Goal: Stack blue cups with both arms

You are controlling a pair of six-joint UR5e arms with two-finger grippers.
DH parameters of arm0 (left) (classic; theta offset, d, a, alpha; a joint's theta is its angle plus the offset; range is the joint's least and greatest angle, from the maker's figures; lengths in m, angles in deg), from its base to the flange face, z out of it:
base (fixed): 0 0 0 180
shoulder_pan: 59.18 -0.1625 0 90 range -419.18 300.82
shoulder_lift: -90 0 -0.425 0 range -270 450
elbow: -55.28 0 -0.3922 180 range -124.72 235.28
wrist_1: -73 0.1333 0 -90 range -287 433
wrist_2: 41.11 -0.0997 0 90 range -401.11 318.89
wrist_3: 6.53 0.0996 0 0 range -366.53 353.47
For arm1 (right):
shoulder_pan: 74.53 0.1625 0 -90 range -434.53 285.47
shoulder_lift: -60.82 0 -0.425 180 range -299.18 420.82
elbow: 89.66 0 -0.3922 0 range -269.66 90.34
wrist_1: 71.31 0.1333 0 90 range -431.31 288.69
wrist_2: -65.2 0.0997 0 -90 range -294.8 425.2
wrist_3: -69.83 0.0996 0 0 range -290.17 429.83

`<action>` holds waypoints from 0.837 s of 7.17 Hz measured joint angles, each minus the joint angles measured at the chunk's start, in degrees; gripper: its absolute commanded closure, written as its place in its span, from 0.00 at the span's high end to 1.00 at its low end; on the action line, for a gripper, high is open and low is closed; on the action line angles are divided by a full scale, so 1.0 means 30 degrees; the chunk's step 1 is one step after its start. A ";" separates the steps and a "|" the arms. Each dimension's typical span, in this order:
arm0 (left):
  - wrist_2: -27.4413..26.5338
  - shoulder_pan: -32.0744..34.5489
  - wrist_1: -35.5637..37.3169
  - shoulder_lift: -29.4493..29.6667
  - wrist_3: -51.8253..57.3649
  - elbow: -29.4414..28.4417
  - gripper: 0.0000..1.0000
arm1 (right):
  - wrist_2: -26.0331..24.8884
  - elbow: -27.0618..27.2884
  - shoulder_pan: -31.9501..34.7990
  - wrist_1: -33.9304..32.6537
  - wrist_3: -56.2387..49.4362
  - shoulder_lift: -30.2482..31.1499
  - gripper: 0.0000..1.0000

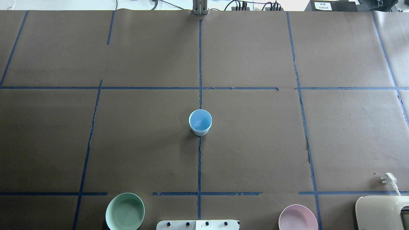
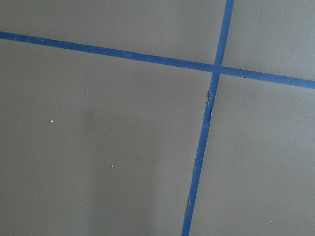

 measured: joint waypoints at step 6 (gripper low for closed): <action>0.0013 0.0016 -0.0037 -0.0026 -0.1682 0.0101 1.00 | -0.0006 0.0018 0.0000 0.0024 -0.0020 0.0022 1.00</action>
